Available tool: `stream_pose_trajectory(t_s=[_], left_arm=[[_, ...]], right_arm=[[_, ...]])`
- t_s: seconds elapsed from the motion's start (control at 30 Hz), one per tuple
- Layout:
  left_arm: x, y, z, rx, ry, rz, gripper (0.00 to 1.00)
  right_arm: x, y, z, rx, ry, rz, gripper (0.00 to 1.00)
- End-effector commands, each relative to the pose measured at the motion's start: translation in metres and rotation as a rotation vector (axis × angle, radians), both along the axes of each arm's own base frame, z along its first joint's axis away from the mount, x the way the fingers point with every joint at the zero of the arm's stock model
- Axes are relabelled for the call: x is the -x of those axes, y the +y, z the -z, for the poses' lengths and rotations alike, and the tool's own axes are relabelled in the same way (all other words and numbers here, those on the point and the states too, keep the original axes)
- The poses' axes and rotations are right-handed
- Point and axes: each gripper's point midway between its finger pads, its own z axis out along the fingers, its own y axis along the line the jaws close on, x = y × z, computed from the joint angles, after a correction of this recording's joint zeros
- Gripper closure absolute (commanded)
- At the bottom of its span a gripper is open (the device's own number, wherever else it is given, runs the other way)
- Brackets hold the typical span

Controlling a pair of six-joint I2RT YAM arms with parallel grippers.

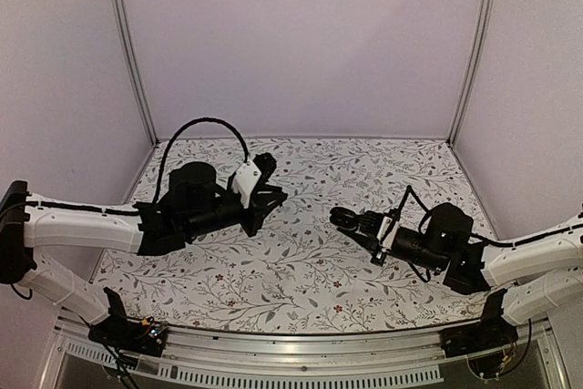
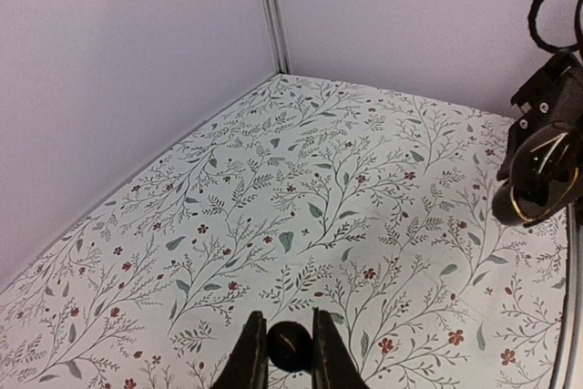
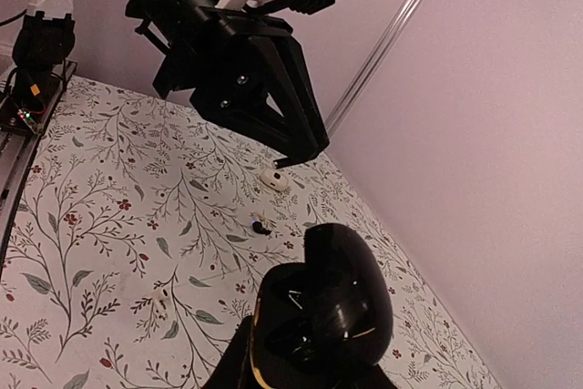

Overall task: Insert the wireless bluetooth earbuds into the charging case
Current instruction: Pick up the right earbud from the center of the board, then place the right earbud at the center of the board.

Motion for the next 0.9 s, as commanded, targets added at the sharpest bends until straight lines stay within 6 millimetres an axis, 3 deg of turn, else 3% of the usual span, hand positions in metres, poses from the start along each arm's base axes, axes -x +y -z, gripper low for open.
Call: stream_pose_trajectory(t_s=[0.0,0.47,0.77,0.87], left_arm=[[0.004,0.004,-0.004,0.018,-0.031,-0.010,0.90],[0.001,0.010,-0.001,0.031,-0.027,-0.029,0.90],[-0.007,0.014,0.006,0.037,0.003,-0.051,0.90],[-0.020,0.016,0.026,-0.015,0.077,-0.093,0.90]], right_arm=[[0.023,0.009,-0.015,-0.029,-0.032,-0.077,1.00],[0.059,0.021,-0.034,-0.014,-0.140,-0.145,1.00],[0.061,0.020,-0.038,-0.038,-0.121,-0.149,1.00],[0.056,0.017,-0.037,-0.057,-0.084,-0.122,1.00]])
